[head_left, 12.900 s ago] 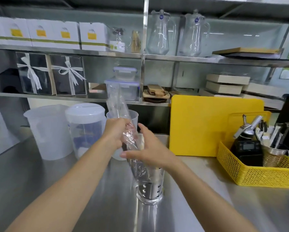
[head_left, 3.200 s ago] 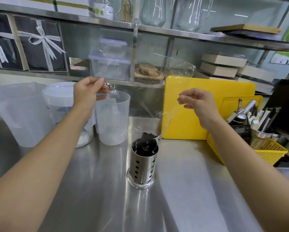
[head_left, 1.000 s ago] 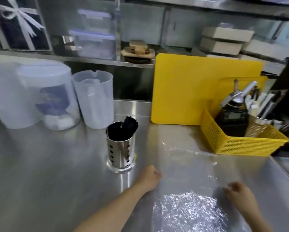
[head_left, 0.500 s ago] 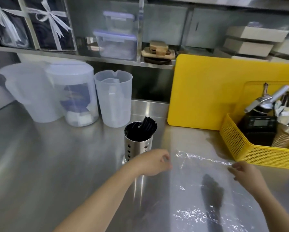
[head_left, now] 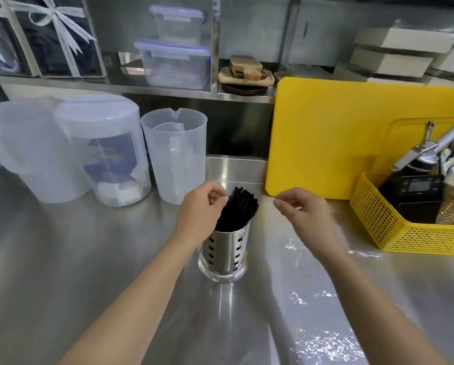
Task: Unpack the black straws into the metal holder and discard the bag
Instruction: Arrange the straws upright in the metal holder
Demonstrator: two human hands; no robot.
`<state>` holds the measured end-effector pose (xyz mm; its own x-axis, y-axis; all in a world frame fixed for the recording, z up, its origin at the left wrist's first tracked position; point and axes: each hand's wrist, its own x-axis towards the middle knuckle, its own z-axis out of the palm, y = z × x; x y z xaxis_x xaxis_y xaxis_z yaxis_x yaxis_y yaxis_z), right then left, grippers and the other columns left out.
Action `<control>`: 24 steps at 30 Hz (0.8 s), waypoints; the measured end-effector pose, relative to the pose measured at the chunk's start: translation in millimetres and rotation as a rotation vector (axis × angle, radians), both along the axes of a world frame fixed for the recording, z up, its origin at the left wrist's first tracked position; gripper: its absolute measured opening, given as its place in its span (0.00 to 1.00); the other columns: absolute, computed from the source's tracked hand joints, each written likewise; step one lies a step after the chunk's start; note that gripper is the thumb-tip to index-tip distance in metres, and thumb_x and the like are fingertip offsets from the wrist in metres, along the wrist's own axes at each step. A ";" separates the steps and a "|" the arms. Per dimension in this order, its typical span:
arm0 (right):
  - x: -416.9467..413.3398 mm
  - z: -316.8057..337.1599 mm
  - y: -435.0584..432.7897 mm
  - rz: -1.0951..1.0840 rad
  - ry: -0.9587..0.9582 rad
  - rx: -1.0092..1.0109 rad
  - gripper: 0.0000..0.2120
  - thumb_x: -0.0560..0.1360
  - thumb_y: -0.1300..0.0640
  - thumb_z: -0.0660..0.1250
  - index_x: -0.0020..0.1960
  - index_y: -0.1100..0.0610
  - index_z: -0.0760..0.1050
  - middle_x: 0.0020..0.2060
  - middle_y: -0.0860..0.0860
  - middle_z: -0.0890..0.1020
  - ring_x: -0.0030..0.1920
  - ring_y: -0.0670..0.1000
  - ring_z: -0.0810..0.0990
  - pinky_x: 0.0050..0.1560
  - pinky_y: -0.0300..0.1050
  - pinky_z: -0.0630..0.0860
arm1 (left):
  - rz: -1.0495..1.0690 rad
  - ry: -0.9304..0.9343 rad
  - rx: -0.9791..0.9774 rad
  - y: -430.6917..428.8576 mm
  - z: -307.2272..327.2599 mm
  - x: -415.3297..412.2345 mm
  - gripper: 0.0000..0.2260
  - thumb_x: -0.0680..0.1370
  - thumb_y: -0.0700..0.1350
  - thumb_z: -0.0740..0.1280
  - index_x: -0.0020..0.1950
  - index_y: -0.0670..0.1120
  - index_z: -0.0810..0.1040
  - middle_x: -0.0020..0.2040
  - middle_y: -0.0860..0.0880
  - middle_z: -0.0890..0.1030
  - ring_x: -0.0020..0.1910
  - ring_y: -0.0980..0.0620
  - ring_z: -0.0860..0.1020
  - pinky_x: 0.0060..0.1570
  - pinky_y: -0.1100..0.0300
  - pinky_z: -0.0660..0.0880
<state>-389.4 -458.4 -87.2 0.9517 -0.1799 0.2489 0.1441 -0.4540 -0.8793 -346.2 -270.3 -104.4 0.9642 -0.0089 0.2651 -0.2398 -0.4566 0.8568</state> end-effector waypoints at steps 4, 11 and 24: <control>18.3 3.0 27.0 0.007 -0.013 -0.065 0.02 0.71 0.61 0.69 0.40 0.55 0.78 0.40 0.52 0.78 0.35 0.37 0.73 0.37 0.27 0.68 | -0.073 0.058 0.104 -0.6 -6.7 13.7 0.03 0.73 0.43 0.69 0.43 0.49 0.77 0.34 0.57 0.74 0.34 0.58 0.71 0.42 0.58 0.73; 39.1 -8.0 42.6 -0.029 0.090 -0.245 0.08 0.68 0.58 0.73 0.46 0.56 0.78 0.48 0.50 0.72 0.53 0.49 0.72 0.46 0.32 0.65 | -0.134 0.019 0.288 -5.5 -14.7 31.7 0.09 0.71 0.48 0.71 0.48 0.48 0.76 0.44 0.55 0.72 0.47 0.52 0.73 0.49 0.53 0.74; 44.8 -11.2 48.9 -0.084 0.237 -0.407 0.10 0.68 0.56 0.71 0.46 0.54 0.73 0.49 0.48 0.69 0.56 0.53 0.73 0.62 0.55 0.67 | -0.237 0.006 0.247 -2.6 -18.8 33.3 0.05 0.72 0.45 0.70 0.44 0.47 0.76 0.34 0.58 0.72 0.39 0.53 0.73 0.42 0.59 0.71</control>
